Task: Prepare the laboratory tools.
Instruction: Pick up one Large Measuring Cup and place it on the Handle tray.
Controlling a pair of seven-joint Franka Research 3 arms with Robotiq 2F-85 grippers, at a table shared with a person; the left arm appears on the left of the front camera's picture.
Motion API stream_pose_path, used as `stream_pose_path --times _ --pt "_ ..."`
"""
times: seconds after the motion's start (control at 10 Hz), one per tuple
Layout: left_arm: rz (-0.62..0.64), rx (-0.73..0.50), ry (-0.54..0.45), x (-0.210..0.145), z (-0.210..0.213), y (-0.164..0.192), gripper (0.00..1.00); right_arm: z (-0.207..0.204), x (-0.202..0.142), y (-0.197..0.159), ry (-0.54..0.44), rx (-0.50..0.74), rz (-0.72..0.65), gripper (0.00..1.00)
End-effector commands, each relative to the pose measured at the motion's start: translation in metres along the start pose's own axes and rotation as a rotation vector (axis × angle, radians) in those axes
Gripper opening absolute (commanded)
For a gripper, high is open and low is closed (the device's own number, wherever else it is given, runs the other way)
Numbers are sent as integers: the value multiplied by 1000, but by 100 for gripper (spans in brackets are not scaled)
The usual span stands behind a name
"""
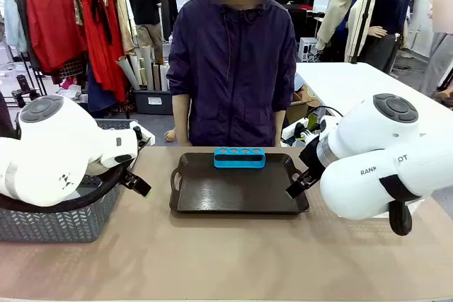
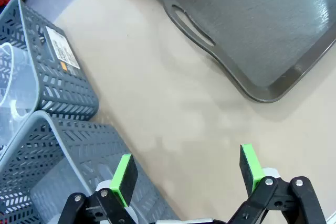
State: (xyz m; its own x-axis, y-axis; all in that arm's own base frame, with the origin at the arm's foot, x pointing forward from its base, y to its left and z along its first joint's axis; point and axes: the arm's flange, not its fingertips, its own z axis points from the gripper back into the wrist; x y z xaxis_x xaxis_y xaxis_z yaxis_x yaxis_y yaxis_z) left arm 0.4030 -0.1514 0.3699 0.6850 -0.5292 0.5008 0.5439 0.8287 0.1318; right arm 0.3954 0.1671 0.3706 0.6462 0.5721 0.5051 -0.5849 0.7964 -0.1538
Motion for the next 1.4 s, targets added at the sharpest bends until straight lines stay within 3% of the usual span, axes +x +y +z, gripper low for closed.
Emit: stream_pose_path --times 0.0,1.3 --pt "0 0 0 0 0 0 100 0 0 0 0 0 0 100" --pt "0 0 0 0 0 0 100 0 0 0 0 0 0 100"
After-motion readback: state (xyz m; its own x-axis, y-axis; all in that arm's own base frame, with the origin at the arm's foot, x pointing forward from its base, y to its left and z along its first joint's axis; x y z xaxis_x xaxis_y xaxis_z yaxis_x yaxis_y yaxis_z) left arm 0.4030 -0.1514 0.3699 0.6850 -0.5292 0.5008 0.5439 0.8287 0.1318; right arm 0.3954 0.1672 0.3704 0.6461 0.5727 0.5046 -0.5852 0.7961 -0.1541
